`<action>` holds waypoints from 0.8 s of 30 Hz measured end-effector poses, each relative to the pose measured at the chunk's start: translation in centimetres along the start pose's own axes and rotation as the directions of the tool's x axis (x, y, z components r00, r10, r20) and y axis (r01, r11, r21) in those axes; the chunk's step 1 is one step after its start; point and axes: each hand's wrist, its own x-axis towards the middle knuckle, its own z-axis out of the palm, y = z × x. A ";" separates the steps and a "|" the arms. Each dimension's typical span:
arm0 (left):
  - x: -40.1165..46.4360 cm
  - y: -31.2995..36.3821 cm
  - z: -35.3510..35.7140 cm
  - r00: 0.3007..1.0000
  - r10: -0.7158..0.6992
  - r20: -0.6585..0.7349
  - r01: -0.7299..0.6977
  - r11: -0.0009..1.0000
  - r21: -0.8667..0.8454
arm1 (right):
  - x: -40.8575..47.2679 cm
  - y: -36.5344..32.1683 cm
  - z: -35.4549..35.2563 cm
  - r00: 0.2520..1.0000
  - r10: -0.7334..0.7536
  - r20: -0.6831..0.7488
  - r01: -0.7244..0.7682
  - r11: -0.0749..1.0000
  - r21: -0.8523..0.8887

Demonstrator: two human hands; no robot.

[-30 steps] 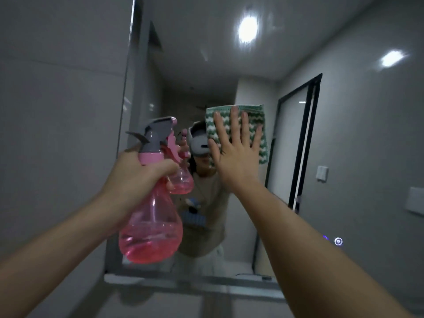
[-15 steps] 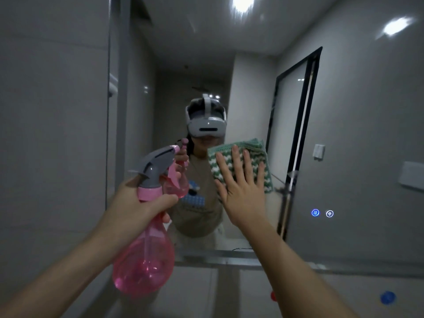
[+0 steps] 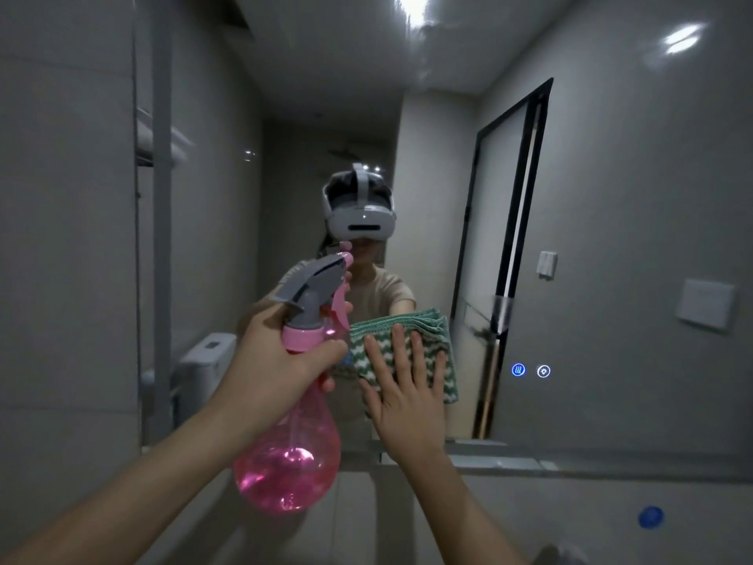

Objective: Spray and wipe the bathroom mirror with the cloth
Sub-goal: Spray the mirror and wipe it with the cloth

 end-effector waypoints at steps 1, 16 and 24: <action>-0.1 -0.2 0.3 1.000 0.001 0.000 -0.001 1.000 0.015 | -0.1 0.0 0.1 1.000 -0.004 -0.001 0.004 1.000 0.002; -0.4 -0.7 1.7 0.975 0.206 -0.079 -0.177 0.945 0.276 | 0.1 0.0 0.2 0.999 -0.006 -0.049 0.007 1.000 0.029; -1.6 -1.2 -1.1 0.976 0.213 -0.054 -0.187 0.934 0.305 | 0.2 -0.1 0.7 0.997 -0.007 -0.071 0.008 1.000 0.014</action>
